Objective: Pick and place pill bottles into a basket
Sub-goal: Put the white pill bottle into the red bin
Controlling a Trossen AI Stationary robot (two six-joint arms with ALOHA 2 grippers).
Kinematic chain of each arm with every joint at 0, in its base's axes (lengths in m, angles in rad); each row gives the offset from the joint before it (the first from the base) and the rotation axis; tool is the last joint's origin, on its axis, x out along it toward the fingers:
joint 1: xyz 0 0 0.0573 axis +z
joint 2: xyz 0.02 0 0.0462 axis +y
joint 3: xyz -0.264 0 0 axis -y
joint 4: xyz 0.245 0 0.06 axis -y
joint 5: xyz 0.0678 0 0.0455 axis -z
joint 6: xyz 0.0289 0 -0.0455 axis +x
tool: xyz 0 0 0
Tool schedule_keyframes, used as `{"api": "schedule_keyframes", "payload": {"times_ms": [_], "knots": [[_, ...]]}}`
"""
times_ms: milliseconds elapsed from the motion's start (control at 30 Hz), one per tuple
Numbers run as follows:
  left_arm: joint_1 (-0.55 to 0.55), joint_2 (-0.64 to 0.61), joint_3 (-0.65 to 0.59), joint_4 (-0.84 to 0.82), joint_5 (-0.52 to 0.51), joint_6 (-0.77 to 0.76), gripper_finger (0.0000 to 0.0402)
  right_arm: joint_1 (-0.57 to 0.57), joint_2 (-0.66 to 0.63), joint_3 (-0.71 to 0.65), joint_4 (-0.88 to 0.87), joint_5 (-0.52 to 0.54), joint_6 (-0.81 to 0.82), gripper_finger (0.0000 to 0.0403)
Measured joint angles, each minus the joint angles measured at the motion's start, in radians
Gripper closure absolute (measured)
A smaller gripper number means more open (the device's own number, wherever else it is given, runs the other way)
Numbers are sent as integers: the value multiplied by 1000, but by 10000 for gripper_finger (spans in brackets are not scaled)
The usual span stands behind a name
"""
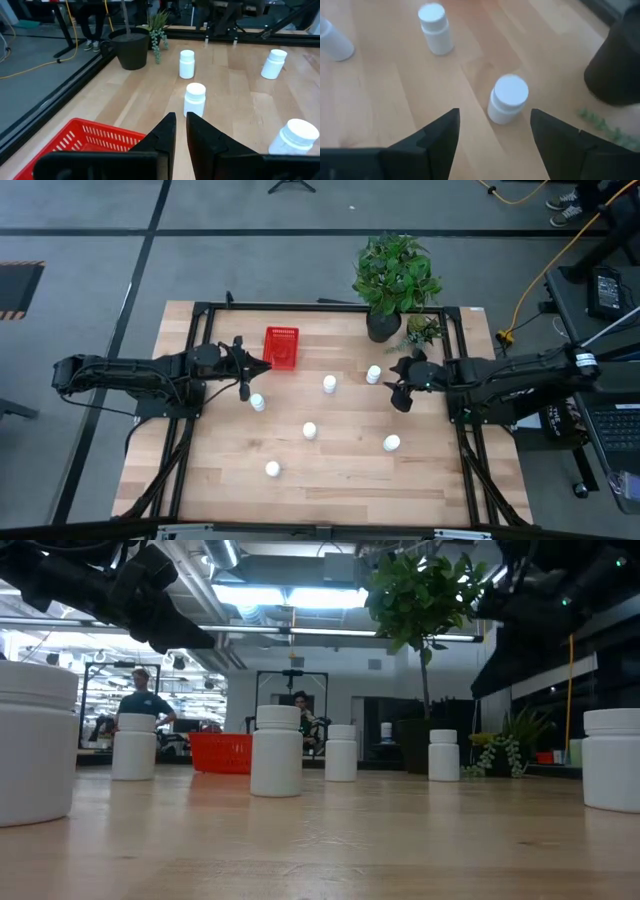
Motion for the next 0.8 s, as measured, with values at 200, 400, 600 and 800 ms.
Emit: {"api": "schedule_keyframes", "payload": {"times_ms": [200,400,600,800], "knots": [[0,0,0,0,0,7,364,0,1,-129,203,1,5,157],[0,0,0,0,0,8,359,0,3,-220,345,1,-31,157],[0,0,0,0,0,8,358,0,39,-277,422,1,-31,157],[0,0,0,0,0,8,358,0,92,-308,514,1,-52,157]]}}
